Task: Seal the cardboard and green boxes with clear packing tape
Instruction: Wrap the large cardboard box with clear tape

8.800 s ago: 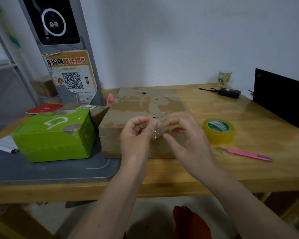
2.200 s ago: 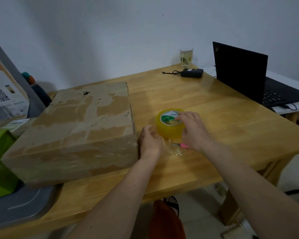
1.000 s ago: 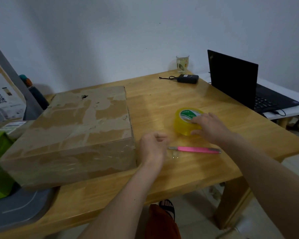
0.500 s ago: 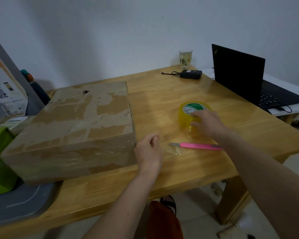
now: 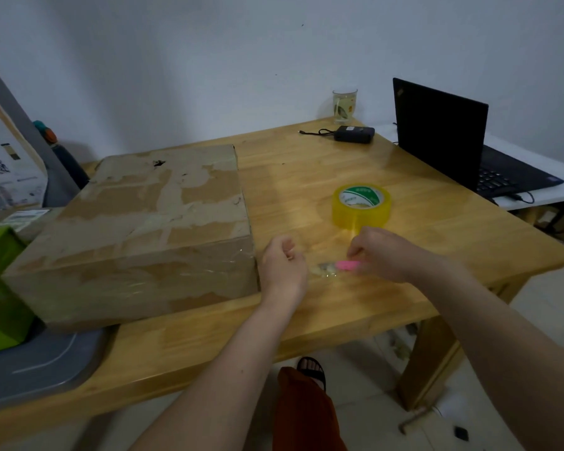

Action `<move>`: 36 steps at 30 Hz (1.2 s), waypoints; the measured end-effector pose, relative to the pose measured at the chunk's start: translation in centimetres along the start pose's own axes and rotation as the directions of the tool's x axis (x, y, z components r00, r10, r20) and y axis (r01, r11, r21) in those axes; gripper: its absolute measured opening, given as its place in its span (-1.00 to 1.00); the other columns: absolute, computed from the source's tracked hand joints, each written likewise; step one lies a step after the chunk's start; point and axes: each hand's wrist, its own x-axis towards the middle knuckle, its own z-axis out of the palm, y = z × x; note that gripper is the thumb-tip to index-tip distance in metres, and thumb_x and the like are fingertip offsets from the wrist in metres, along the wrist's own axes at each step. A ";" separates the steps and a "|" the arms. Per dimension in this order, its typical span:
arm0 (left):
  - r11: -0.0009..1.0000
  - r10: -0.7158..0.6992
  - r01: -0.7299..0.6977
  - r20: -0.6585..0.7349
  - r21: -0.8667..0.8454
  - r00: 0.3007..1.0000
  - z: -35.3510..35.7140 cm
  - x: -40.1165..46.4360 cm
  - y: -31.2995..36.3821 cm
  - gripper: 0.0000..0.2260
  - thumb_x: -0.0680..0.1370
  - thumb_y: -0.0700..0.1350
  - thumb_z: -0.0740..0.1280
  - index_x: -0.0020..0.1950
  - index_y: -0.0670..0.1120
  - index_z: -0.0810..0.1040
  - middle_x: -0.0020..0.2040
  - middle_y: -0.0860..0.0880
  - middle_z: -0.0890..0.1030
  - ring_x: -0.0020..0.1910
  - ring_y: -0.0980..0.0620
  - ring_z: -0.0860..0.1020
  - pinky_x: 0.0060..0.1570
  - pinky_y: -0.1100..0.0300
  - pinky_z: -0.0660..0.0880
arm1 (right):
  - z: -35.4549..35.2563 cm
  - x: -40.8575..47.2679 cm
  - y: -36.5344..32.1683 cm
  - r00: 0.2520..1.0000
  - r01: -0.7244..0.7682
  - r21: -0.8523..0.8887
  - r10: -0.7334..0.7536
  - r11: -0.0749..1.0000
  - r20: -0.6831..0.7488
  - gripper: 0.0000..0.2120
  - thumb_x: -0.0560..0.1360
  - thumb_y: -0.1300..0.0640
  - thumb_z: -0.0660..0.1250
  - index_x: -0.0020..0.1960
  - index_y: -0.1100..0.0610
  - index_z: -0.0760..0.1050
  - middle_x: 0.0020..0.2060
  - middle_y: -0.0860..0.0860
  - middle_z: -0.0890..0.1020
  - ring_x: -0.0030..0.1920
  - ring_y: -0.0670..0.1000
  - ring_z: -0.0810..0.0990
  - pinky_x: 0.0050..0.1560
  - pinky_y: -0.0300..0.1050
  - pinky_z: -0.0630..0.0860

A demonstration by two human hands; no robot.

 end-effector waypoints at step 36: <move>1.000 -0.005 0.008 0.119 -0.025 0.993 -0.6 -0.5 0.1 -0.67 0.60 -0.15 0.31 0.37 -0.08 0.46 0.14 0.08 0.55 0.09 0.15 0.49 0.27 0.17 0.44 | 2.8 0.6 -3.7 0.862 -0.244 -0.105 0.166 0.964 -0.478 -0.87 0.62 0.21 0.21 -0.06 0.23 0.46 0.49 0.17 0.19 0.32 0.20 0.30 -0.27 -0.08 0.27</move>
